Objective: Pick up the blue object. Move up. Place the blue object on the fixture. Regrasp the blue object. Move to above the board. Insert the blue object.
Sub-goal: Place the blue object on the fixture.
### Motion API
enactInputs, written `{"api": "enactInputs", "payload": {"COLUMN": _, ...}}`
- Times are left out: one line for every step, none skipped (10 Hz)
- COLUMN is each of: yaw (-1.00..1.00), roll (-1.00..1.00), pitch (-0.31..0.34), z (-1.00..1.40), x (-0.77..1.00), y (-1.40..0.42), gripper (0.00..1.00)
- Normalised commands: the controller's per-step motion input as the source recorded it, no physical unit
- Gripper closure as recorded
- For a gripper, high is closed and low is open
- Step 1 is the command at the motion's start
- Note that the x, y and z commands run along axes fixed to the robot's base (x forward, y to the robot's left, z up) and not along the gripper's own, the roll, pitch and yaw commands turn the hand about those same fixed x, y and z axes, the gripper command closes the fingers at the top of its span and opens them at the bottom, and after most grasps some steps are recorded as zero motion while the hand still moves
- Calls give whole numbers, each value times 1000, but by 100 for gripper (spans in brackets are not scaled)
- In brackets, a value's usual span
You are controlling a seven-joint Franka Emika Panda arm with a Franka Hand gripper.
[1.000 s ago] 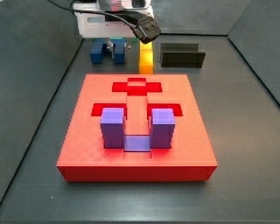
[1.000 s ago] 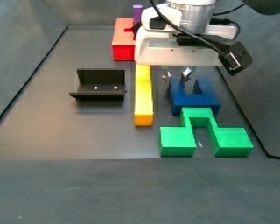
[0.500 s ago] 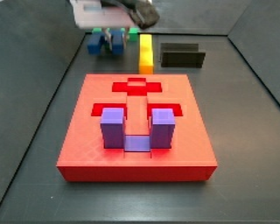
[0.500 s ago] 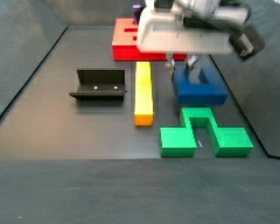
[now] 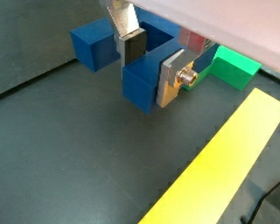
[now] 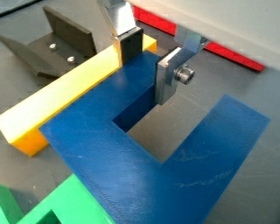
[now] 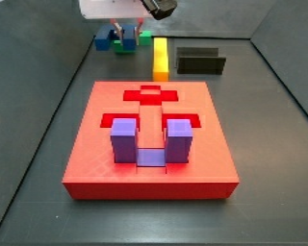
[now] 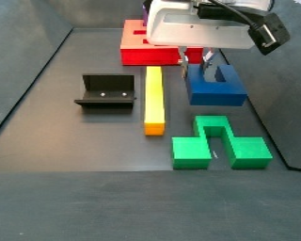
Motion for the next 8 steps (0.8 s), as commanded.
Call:
{"api": "enactInputs", "payload": {"yaw": -409, "roll": -934, "pitch": 51, "z": 411, "x": 683, "y": 0, "gripper": 100}}
{"api": "enactInputs", "payload": {"yaw": -377, "roll": -1000, "pitch": 63, "z": 497, "x": 691, "y": 0, "gripper": 100}}
{"api": "enactInputs", "payload": {"yaw": -351, "roll": -997, "pitch": 117, "z": 529, "x": 669, "y": 0, "gripper": 100}}
{"api": "enactInputs", "payload": {"yaw": -309, "roll": -940, "pitch": 197, "z": 557, "x": 694, "y": 0, "gripper": 100}}
{"api": "enactInputs", "payload": {"yaw": -314, "roll": -906, "pitch": 240, "z": 469, "x": 674, "y": 0, "gripper": 100}}
{"api": "enactInputs", "payload": {"yaw": -389, "roll": -969, "pitch": 109, "z": 346, "x": 620, "y": 0, "gripper": 100}}
{"api": "enactInputs", "payload": {"yaw": -383, "roll": -1000, "pitch": 0, "z": 320, "x": 637, "y": 0, "gripper": 100}}
{"api": "enactInputs", "payload": {"yaw": -397, "roll": -1000, "pitch": 0, "z": 329, "x": 634, "y": 0, "gripper": 100}}
